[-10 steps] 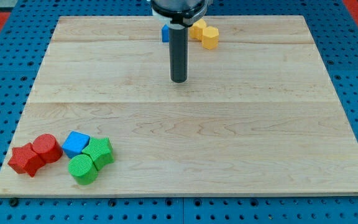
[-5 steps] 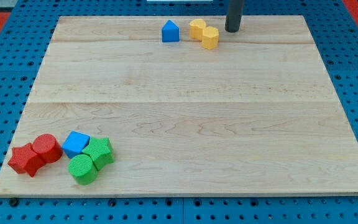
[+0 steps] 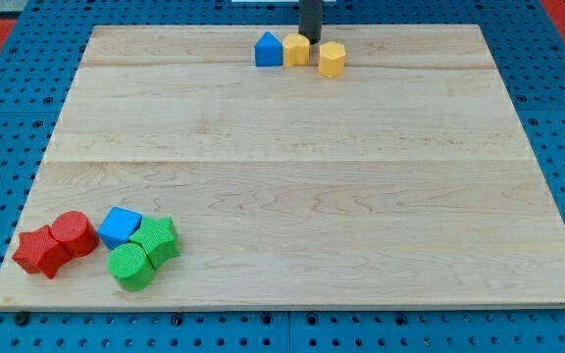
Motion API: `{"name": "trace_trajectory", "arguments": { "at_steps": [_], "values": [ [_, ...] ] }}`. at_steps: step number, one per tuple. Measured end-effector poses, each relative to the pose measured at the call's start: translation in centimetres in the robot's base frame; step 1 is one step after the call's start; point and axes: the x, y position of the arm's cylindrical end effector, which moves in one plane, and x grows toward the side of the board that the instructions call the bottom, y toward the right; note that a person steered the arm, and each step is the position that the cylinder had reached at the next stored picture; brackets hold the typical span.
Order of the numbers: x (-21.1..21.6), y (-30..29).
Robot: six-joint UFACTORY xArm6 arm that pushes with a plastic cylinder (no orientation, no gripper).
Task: Move the blue triangle towards the center left
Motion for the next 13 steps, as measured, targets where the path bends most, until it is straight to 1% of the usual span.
{"name": "trace_trajectory", "arguments": {
  "at_steps": [1, 3, 5, 6, 8, 10, 13],
  "values": [
    [1.0, -4.5],
    [1.2, -5.8],
    [1.7, -12.3],
    [1.7, -12.5],
    [1.7, -10.6],
    [2.3, -10.6],
    [6.4, -10.6]
  ]
}}
